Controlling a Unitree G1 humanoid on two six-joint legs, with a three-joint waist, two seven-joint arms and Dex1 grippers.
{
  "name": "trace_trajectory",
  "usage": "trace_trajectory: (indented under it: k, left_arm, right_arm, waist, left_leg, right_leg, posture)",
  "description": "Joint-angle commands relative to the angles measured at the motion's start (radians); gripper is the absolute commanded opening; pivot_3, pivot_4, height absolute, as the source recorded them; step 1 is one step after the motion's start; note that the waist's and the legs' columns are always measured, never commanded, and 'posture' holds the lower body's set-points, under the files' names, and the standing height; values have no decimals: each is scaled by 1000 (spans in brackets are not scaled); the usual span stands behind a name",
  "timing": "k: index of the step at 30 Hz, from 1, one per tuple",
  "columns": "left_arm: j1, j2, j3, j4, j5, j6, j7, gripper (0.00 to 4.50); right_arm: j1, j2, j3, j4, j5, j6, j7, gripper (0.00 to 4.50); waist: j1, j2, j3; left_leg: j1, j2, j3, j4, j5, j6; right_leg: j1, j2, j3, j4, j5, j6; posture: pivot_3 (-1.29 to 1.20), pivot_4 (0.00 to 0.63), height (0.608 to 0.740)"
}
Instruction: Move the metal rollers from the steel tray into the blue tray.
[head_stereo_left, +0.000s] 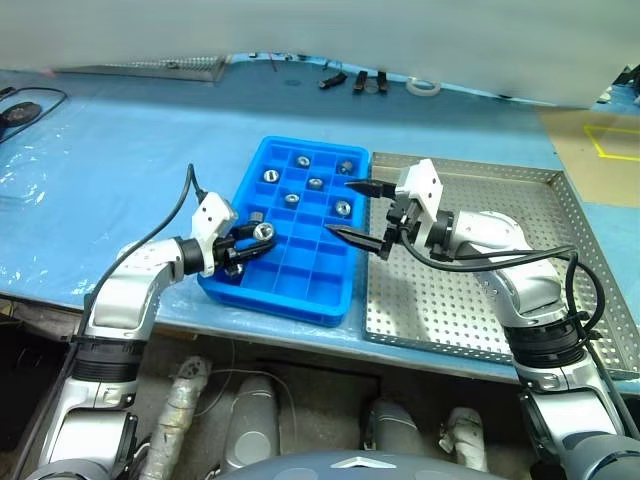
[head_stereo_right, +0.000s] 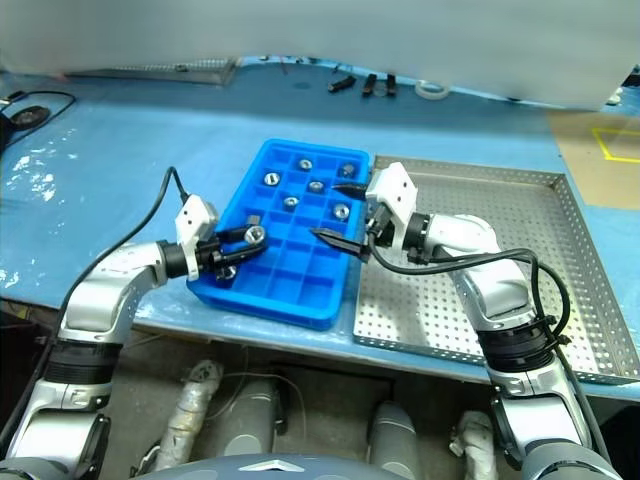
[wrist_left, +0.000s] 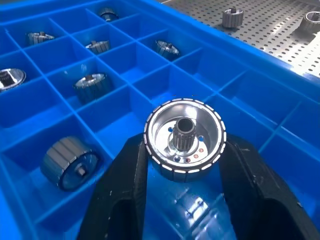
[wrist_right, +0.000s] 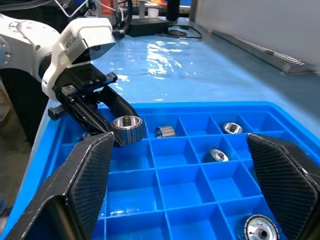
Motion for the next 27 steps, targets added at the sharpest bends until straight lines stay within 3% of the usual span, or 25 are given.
trace_trajectory:
  k: [1,6,15,27]
  left_arm:
    - [7,12,-8,-63,-24,7,24,1686]
    - [10,22,0,-39,-36,6,45,1686]
    - [-20,38,-25,32,-19,-39,63,4479]
    - [-115,32,-52,99,-53,-56,10,4479]
  right_arm:
    - [-23,5,-7,-12,-2,-25,11,4500]
    - [-16,8,-9,-17,-4,-20,12,4500]
    - [3,12,-17,-33,-10,-16,-2,4500]
    - [36,-14,-49,-85,-1,10,-35,4500]
  waist:
    - [3,0,0]
    - [8,0,0]
    - [10,0,0]
    - [6,0,0]
  left_leg:
    - [0,0,0,-1,1,-1]
    - [2,0,0,-6,4,-6]
    - [-1,0,0,-6,5,-6]
    - [0,1,0,-6,6,-7]
  right_leg:
    - [-1,0,0,1,0,0]
    - [-3,1,0,3,0,0]
    - [-7,3,1,3,0,0]
    - [-7,7,4,4,0,-1]
  posture:
    - [188,150,740]
    - [179,150,740]
    - [157,150,740]
    - [73,150,740]
